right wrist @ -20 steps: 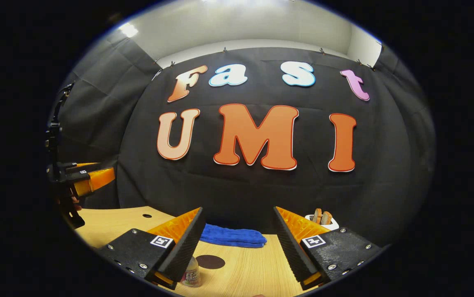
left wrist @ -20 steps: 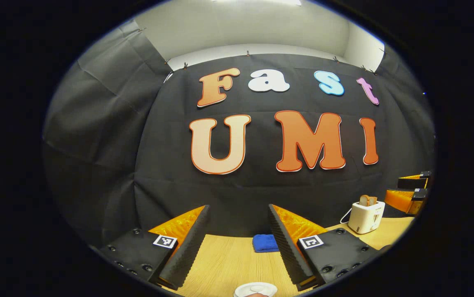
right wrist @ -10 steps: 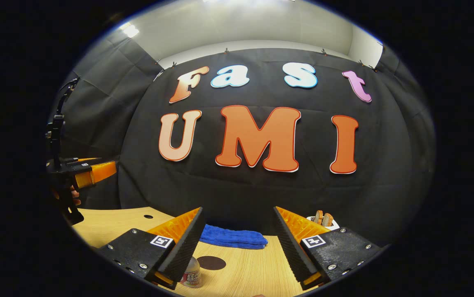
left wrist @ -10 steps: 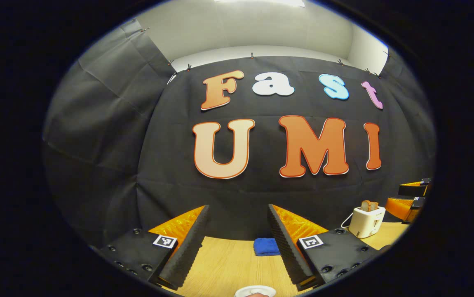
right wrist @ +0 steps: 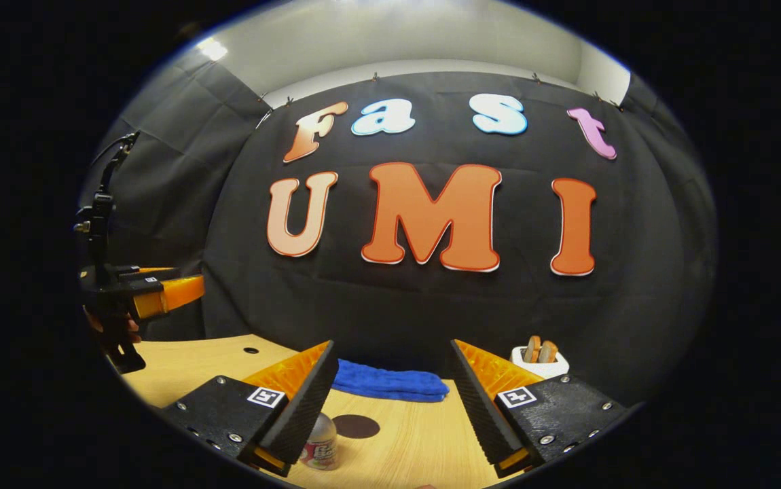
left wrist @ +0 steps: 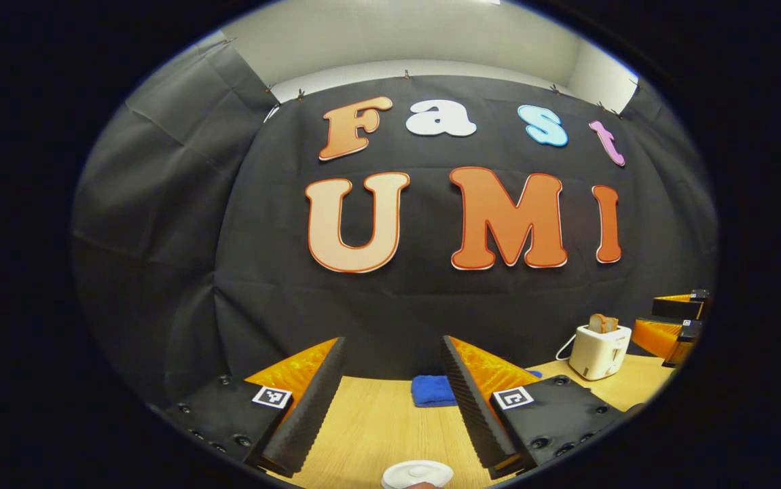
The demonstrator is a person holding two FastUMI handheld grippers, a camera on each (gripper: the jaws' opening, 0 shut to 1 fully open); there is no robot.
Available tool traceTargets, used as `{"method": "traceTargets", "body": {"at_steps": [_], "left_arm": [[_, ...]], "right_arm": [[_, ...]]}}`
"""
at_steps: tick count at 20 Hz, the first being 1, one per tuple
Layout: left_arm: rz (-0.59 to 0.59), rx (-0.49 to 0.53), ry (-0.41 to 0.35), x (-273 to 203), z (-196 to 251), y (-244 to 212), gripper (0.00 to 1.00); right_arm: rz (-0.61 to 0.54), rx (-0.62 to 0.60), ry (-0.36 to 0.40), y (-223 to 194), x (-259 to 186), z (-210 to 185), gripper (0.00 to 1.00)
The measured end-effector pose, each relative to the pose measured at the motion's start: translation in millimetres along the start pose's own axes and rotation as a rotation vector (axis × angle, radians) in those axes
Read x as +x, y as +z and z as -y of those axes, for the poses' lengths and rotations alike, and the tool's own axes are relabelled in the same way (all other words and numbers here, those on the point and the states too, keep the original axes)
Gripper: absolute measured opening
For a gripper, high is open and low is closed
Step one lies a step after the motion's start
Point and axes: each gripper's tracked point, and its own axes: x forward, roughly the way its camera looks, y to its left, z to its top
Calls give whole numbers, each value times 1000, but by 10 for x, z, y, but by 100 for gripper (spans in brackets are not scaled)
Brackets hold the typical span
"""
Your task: Open the teacup lid with one hand, grasp the water bottle and pour water into the teacup with the other hand; after pouring, place the water bottle on the coaster and then close the teacup lid.
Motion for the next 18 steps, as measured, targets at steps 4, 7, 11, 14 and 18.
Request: {"method": "traceTargets", "body": {"at_steps": [4, 7, 11, 14, 18], "left_arm": [[-52, 7, -28, -21, 54, -283, 91], [-115, 3, -36, -28, 66, -568, 92], [-189, 24, -54, -72, 116, -916, 92], [-245, 45, -62, -119, 144, -1170, 93], [-326, 59, -71, -171, 146, -1498, 92]], "right_arm": [[-60, 10, 38, -273, -46, -127, 98], [-73, 21, 91, -383, -109, -287, 98], [-109, 7, 148, -609, -150, -471, 98], [-158, 35, 170, -823, -175, -579, 98], [-218, 36, 183, -1075, -108, -650, 98]]}}
